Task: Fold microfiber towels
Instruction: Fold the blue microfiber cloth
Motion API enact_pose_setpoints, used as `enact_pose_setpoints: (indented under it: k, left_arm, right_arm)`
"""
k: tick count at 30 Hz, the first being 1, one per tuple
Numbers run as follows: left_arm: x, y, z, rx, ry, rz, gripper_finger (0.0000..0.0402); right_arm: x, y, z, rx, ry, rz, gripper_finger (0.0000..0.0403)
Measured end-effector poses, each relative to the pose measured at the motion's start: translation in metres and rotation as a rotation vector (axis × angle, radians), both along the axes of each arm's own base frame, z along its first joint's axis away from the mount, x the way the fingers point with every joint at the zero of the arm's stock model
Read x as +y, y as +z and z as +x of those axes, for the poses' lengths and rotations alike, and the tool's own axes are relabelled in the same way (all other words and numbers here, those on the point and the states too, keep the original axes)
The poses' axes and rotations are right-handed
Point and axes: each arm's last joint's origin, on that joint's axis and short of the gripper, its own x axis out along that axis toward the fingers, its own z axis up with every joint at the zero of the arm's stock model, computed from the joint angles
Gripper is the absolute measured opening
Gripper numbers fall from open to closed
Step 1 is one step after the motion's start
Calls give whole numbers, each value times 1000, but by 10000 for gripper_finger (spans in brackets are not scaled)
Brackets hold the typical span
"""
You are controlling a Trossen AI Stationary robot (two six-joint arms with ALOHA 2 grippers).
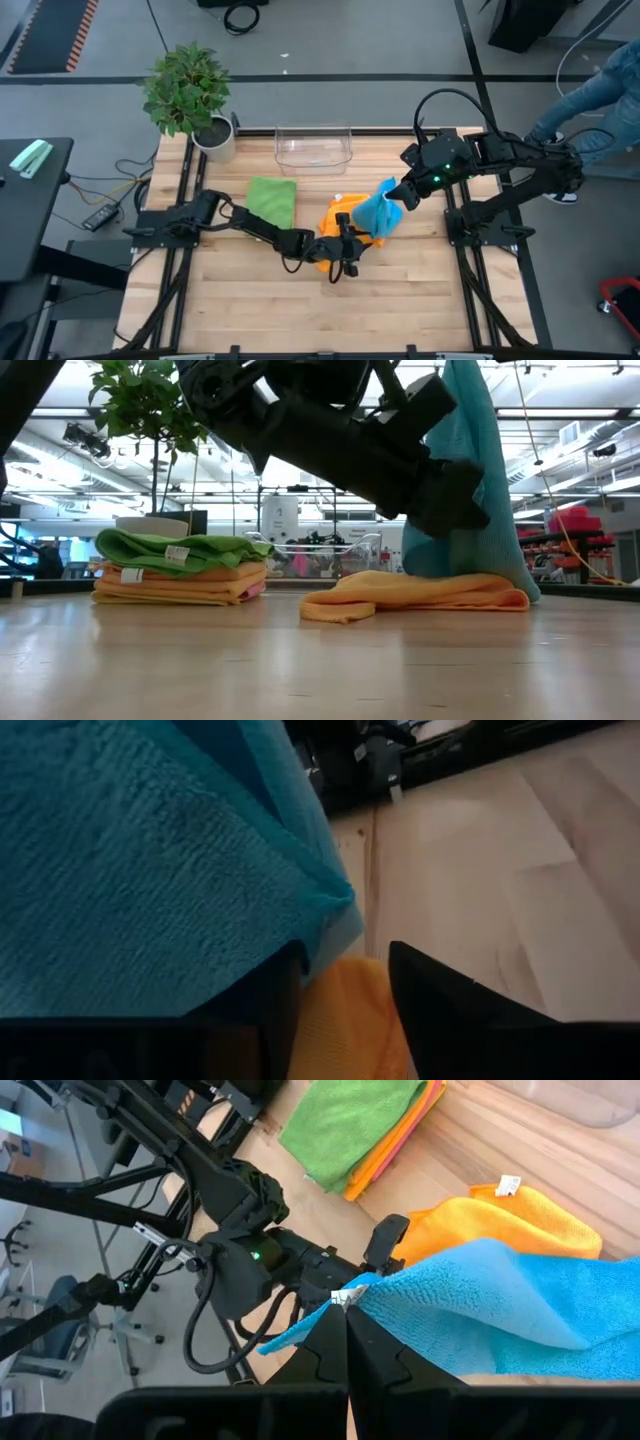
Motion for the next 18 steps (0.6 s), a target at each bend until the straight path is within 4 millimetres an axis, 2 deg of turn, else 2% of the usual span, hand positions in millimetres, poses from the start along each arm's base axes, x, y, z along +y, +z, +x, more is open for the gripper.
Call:
enact_pose_setpoints:
  k: [13,16,18]
  left_arm:
    - [5,5,3,-71,31,-61,18]
    - [1,11,0,-55,14,-34,10]
    - [-4,27,-4,-64,14,6,7]
  right_arm:
    - [0,0,0,-1,3,-3,0]
    - [0,0,0,-2,9,-9,0]
    - [0,0,-1,2,22,-12,0]
